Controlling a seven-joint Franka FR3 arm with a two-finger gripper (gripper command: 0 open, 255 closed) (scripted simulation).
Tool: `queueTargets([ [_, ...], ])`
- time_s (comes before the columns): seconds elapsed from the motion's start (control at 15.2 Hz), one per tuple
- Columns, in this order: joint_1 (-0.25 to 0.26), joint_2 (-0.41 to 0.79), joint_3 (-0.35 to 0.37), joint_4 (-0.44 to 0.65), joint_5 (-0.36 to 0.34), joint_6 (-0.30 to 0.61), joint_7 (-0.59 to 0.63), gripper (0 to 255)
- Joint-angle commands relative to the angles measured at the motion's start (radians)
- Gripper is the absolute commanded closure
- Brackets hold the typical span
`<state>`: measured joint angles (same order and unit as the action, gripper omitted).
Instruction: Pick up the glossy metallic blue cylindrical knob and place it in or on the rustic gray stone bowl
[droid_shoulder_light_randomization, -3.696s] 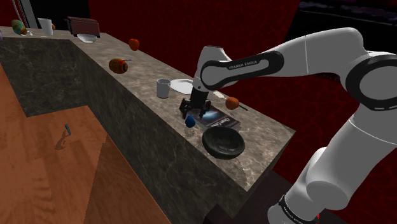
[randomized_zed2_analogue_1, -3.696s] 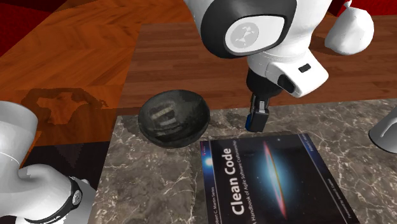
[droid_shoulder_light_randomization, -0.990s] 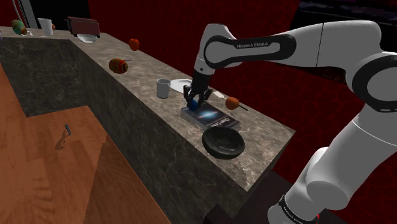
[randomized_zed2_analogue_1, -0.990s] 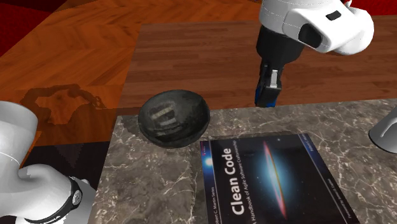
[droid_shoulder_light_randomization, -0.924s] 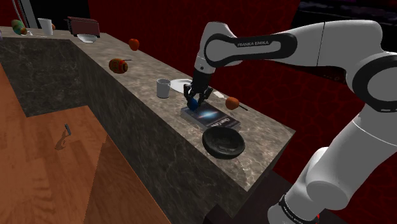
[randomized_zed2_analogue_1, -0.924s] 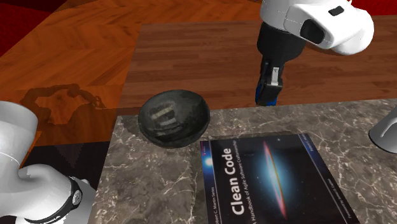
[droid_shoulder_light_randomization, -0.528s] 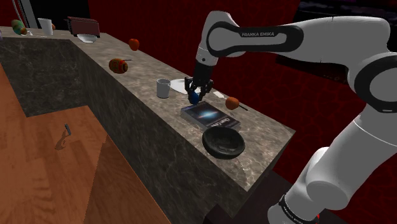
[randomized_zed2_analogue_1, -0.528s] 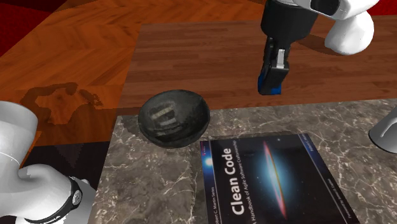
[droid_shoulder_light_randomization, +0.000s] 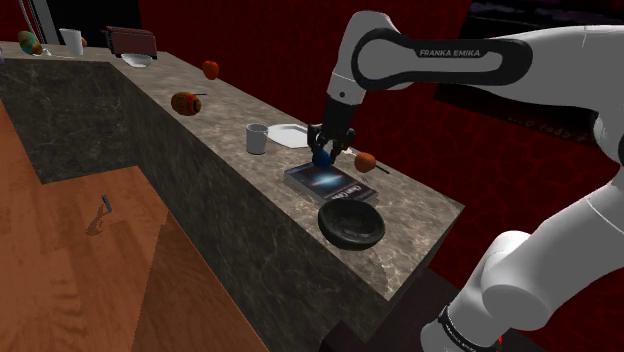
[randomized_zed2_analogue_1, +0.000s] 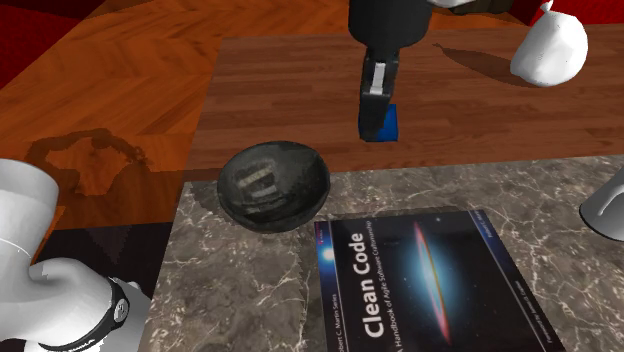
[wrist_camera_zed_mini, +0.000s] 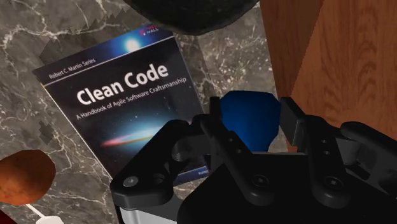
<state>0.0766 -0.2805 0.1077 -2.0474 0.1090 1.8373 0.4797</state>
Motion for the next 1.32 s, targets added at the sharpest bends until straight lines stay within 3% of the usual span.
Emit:
queueTargets([
  [0.0, 0.007, -0.077, 0.005, -0.073, 0.009, -0.003, 0.008, 255],
  [0.59, 0.048, -0.444, 0.026, -0.341, 0.053, -0.097, 0.051, 255],
  [1.25, 0.054, -0.452, 0.037, -0.48, 0.066, 0.033, 0.04, 255],
])
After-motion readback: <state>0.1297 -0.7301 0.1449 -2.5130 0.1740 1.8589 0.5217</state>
